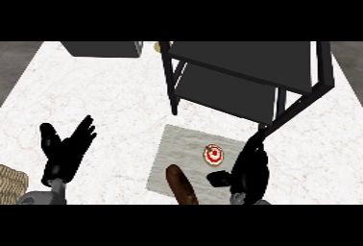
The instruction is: Pick the cupcake from the placemat and place it in the tiered shelf
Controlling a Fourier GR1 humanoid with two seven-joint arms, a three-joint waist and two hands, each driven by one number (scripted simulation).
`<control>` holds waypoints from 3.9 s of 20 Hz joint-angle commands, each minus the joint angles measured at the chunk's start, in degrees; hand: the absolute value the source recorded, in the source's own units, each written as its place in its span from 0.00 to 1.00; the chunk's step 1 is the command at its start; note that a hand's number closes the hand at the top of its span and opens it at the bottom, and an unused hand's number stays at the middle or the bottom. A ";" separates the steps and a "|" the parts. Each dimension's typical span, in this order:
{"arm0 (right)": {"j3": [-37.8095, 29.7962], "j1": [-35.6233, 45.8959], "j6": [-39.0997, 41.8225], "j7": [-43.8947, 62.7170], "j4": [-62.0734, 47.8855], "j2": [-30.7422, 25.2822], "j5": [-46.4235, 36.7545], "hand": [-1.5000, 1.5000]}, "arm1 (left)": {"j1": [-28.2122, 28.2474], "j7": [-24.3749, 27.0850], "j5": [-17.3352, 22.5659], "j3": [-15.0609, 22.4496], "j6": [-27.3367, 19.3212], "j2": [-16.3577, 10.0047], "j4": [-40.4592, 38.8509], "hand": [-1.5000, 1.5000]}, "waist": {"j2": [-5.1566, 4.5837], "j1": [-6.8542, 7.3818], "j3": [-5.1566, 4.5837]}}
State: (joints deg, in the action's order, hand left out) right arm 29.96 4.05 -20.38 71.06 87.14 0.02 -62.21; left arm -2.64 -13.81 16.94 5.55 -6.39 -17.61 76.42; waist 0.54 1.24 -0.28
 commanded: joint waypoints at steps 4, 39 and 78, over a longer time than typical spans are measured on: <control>0.39 6.32 1.38 8.89 -9.48 -0.02 11.36 1.00 | 1.31 -0.51 -1.10 0.95 -0.45 0.59 1.83 0.50 | -0.79 0.60 0.35; 10.27 55.23 8.02 14.19 -0.28 -0.07 11.20 1.00 | 0.10 -0.21 -1.71 -3.58 2.00 0.27 -2.78 0.50 | 0.68 -2.18 0.15; -27.00 68.31 23.28 -13.79 -21.08 -9.39 10.69 1.00 | 0.00 -1.00 -4.87 -2.79 1.71 4.50 -0.75 0.50 | -0.57 -0.73 0.26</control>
State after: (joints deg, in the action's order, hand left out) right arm 3.83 72.69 4.72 57.82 68.23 -9.85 -50.39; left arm -3.18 -14.52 12.74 2.12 -4.66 -14.28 75.38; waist -0.04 0.45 0.00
